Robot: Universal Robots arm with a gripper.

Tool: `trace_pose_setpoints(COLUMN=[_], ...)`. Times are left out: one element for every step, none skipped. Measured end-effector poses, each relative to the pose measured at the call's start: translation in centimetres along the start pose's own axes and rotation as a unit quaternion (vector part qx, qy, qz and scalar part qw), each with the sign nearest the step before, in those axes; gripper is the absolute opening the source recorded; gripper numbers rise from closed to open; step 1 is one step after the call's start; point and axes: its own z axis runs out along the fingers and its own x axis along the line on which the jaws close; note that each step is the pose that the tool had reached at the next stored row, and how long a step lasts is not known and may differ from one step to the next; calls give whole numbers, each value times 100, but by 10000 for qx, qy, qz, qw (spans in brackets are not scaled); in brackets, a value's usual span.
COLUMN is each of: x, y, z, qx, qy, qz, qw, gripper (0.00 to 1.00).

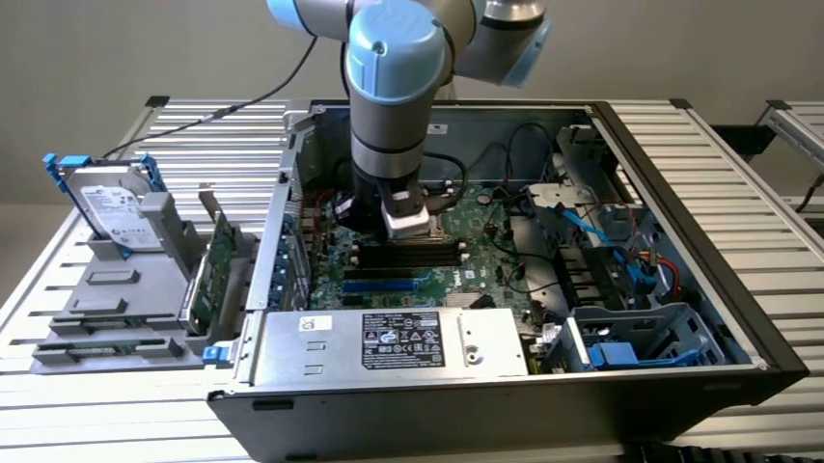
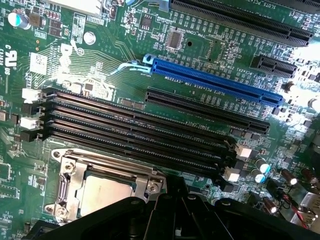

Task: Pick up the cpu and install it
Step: 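Install the first cpu locking lever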

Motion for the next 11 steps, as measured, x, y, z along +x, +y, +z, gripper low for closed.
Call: trace_pose_setpoints(x=[1, 1, 2, 3, 4, 5, 6, 7, 7, 8, 9], y=[-2, -5, -7, -11, -13, -17, -20, -24, -27, -31, -33], z=[0, 1, 2, 3, 3, 4, 5, 6, 7, 7, 8], qx=[-11, -21, -32, -45, -59, -75, -92, -108, -124, -139, -152], qy=[-3, -6, -8, -12, -16, -20, -24, -28, -32, -36, -39], qz=[0, 1, 1, 2, 3, 4, 5, 7, 9, 10, 11], qw=[10000, 10000, 10000, 10000, 10000, 10000, 10000, 9999, 9999, 9999, 9999], gripper=[11, 11, 11, 11, 11, 11, 11, 11, 11, 11, 11])
